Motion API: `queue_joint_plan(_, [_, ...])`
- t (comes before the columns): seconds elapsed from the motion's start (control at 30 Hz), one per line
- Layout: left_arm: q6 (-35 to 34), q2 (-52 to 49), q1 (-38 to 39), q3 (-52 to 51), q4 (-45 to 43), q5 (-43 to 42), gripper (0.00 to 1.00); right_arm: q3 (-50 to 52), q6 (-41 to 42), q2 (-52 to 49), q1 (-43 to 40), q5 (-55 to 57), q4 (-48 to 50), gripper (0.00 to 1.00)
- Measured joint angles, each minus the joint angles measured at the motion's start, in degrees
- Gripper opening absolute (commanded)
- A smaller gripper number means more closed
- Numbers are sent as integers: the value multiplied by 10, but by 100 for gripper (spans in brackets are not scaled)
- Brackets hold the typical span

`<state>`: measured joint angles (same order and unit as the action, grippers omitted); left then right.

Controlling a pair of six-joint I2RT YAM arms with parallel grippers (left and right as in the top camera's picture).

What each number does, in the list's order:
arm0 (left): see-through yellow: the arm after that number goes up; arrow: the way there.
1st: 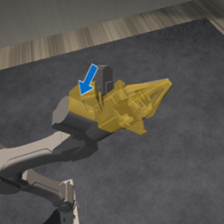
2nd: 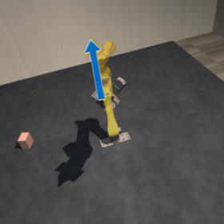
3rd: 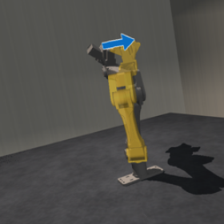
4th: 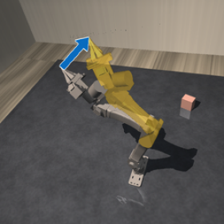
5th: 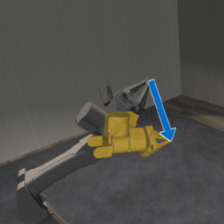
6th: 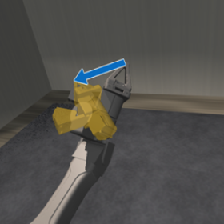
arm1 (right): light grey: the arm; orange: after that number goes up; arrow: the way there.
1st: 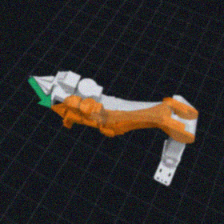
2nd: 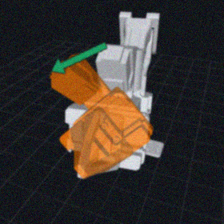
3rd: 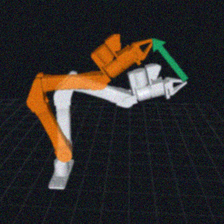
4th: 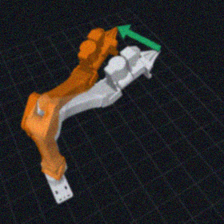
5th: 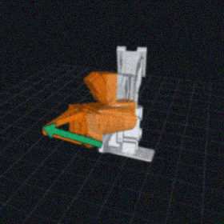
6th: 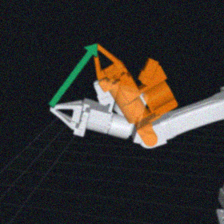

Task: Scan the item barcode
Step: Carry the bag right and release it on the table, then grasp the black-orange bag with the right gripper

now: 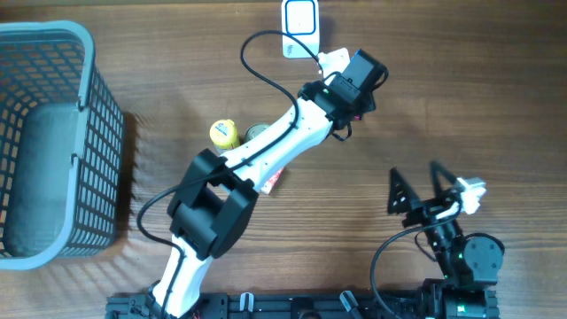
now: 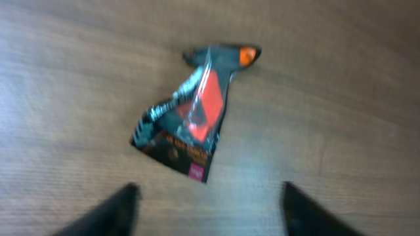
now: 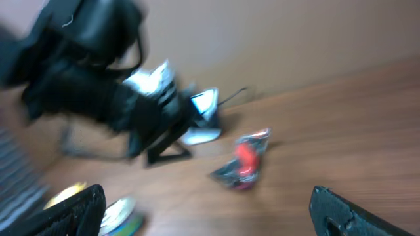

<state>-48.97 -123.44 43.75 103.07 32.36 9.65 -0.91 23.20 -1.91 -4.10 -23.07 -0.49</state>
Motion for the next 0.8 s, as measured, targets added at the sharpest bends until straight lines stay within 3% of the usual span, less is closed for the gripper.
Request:
queue_joint_plan(0.13, [56, 82, -43, -2, 9, 57, 94, -42, -11, -23, 0, -17, -112, 100])
queue_joint_plan(0.23, [111, 194, -131, 0, 52, 81, 100, -101, -25, -106, 0, 18, -132, 100])
queue_joint_plan(0.37, [164, 285, -225, 1, 106, 103, 100, -259, -47, -358, 2, 50, -166, 100])
queue_joint_plan(0.47, [191, 332, -232, 1, 124, 109, 100, -469, -66, -625, 37, 51, -250, 100])
queue_joint_plan(0.57, [202, 346, -233, 1, 145, 111, 100, -666, -81, -839, 79, -20, -287, 100])
queue_joint_plan(0.6, [205, 345, -233, 0, 148, 111, 100, -708, -84, -892, 88, -50, -290, 80])
queue_joint_plan(0.7, [223, 344, -240, -25, 152, 111, 100, -758, -82, -1042, 108, -115, -261, 83])
queue_joint_plan(0.8, [230, 344, -275, -65, 153, 106, 100, -758, -45, -1091, 140, 2, -276, 89])
